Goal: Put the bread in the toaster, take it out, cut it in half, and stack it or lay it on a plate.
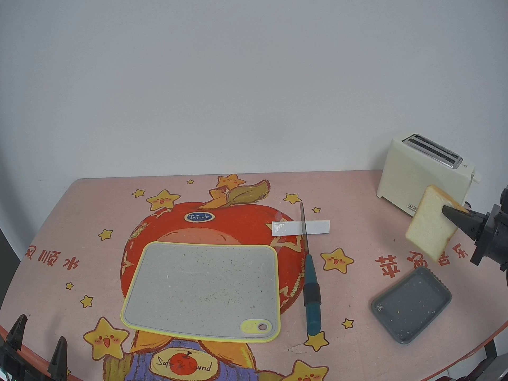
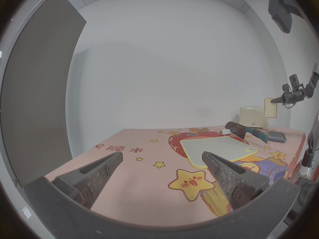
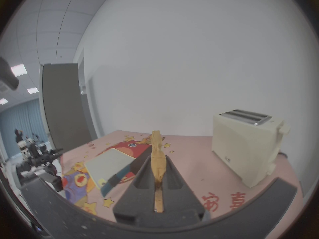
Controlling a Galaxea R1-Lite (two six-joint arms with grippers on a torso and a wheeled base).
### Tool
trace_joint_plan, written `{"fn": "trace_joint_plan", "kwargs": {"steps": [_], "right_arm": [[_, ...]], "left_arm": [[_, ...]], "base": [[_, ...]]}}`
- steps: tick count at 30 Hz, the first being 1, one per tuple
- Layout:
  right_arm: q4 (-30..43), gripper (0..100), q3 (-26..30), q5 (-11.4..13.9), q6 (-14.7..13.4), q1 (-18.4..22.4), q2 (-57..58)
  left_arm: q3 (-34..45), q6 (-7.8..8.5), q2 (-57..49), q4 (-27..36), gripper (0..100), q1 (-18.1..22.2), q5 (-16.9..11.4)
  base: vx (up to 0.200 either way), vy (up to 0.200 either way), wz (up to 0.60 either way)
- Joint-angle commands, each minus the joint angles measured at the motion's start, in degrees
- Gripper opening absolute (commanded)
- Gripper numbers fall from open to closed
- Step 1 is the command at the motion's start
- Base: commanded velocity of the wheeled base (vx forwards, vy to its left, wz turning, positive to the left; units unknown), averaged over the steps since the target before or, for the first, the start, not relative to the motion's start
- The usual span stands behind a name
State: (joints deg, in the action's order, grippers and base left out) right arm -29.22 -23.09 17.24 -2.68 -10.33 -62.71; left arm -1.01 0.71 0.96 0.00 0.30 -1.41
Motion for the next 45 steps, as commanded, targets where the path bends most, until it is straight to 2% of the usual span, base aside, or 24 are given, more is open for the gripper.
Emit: {"fn": "trace_joint_plan", "kwargs": {"steps": [1,21,28,45], "right_arm": [[0.0,0,0.8,-1.3,0.8,-2.1,0.4],[0.0,0,0.7,-2.1,0.9,-5.9,0.0],[0.0,0,0.8,-3.9,0.8,-8.8,0.0],[0.0,0,0.8,-3.8,0.8,-9.1,0.1]], "left_arm": [[1.0,0.00,-0.7,0.0,100,0.0,0.0],[1.0,-0.09,-0.7,0.0,100,0.0,0.0],[1.0,-0.09,-0.7,0.0,100,0.0,0.0],[1.0,-0.09,-0.7,0.0,100,0.0,0.0]], "base": [[0.000,0.000,0.00],[0.000,0.000,0.00],[0.000,0.200,0.00],[0.000,0.200,0.00]]}}
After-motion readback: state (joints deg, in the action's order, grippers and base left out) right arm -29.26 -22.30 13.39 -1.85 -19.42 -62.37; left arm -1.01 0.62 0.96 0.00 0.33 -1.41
